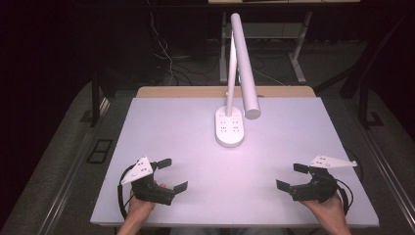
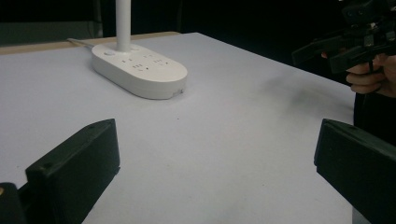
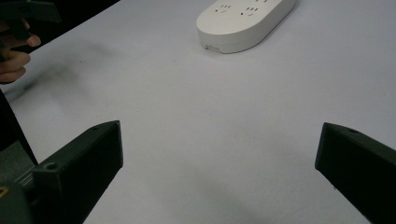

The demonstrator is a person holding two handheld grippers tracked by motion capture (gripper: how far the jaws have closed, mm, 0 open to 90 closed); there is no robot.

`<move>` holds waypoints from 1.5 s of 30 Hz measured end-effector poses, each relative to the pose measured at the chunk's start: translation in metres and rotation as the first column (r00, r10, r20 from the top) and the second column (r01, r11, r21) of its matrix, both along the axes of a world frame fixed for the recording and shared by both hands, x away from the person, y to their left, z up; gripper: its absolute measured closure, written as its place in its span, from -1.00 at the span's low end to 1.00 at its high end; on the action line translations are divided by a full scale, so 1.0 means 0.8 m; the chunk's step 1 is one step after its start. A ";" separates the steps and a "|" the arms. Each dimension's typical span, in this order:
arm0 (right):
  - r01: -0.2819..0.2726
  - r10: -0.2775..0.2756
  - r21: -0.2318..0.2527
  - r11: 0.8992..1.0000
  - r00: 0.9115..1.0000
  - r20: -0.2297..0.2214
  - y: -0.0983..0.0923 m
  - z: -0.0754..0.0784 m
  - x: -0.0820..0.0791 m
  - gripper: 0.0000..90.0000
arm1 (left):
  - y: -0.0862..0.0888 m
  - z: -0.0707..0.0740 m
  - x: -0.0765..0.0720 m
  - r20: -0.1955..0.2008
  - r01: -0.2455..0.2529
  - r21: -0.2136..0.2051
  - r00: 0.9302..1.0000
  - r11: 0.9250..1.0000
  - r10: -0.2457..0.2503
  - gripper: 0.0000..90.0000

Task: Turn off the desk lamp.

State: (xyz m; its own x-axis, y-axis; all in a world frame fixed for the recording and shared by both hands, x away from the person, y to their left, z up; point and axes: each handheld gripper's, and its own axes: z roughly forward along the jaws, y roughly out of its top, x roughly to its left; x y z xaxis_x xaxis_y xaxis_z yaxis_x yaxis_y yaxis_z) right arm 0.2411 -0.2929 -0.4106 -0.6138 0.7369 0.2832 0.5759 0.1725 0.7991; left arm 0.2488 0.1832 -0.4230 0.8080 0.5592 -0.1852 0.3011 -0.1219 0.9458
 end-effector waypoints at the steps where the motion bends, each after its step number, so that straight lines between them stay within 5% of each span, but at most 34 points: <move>1: 0.002 -0.002 0.000 1.000 1.000 -0.001 0.000 0.000 -0.001 -0.98 | 0.000 0.000 0.000 0.001 0.002 0.000 1.000 1.000 -0.002 -1.00; 33: -0.028 0.027 -0.020 0.999 0.998 -0.049 0.004 0.004 0.005 -0.98 | -0.006 0.000 -0.002 0.001 0.035 0.010 0.999 0.999 -0.035 -1.00; 45: -0.054 0.051 -0.038 0.998 0.996 -0.067 0.002 0.012 0.022 -0.98 | -0.005 0.000 -0.002 0.007 0.031 0.009 0.999 0.999 -0.031 -1.00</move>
State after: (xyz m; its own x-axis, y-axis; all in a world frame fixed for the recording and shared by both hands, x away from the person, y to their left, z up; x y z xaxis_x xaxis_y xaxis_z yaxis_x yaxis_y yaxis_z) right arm 0.2586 -0.2910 -0.4012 -0.6329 0.7155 0.2959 0.6165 0.2345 0.7516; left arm 0.2473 0.1793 -0.4233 0.8263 0.5356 -0.1743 0.2900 -0.1393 0.9468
